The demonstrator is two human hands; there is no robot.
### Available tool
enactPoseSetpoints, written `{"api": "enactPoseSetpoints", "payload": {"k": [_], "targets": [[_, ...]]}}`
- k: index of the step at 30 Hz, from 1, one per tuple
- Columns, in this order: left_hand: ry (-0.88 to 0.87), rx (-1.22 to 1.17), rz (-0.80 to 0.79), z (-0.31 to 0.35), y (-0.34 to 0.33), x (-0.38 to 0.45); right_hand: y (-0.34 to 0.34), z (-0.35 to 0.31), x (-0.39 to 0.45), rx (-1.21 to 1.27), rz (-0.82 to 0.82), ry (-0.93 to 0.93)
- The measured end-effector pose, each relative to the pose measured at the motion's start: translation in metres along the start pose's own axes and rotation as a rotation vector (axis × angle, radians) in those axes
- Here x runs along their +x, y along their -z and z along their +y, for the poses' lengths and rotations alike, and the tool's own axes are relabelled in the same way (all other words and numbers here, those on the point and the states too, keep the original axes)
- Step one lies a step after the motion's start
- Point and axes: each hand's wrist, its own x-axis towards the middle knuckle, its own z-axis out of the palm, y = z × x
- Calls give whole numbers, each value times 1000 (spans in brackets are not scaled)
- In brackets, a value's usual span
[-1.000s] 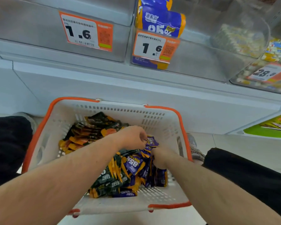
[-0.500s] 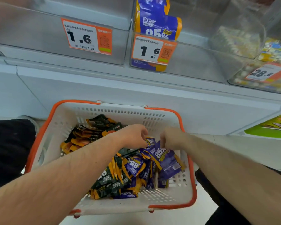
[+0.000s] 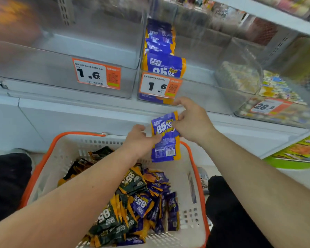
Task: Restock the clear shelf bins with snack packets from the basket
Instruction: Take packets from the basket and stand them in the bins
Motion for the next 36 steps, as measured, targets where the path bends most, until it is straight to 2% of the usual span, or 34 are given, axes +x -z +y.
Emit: {"api": "enactPoseSetpoints", "payload": {"k": [2,5,6,9,11,13,15,20,22,24,26,31,33,36], "targets": [[-57,-20,-73,10,-1,-6,-4,-12,0,-75,52,64],[-53,20,-308,17,-4,-17,-13,-20,-3,-80,56,89],[-77,57,-318,15,-5,-18,-16,-21,-4,-66,43,77],[-142,101,-175,7,-1,-13,-20,-27,-5,-58,-57,12],[-135,-6,-109,2,5,-8,-13,-30,-5,-82,-78,1],[-92,-176,-138,0,10,-5,0,-32,-1,-124,-11,-20],[-87,-246,-170,-1,14,-2,14,-31,4,-145,35,-75],[-168,-328,-197,7,16,-4,23,-24,6,75,-119,-144],[-202,-351,-193,14,19,-5,27,-25,4,101,-105,-131],[-241,-381,-193,25,23,-6,34,-29,5,168,-58,-71],[-280,-401,-173,40,28,-9,43,-36,5,228,46,65],[-293,-497,-57,61,44,-7,70,-55,10,376,503,492],[-267,-494,-39,60,44,-6,71,-57,17,374,610,543],[-249,-439,-48,55,37,-6,62,-55,32,299,645,555]]}}
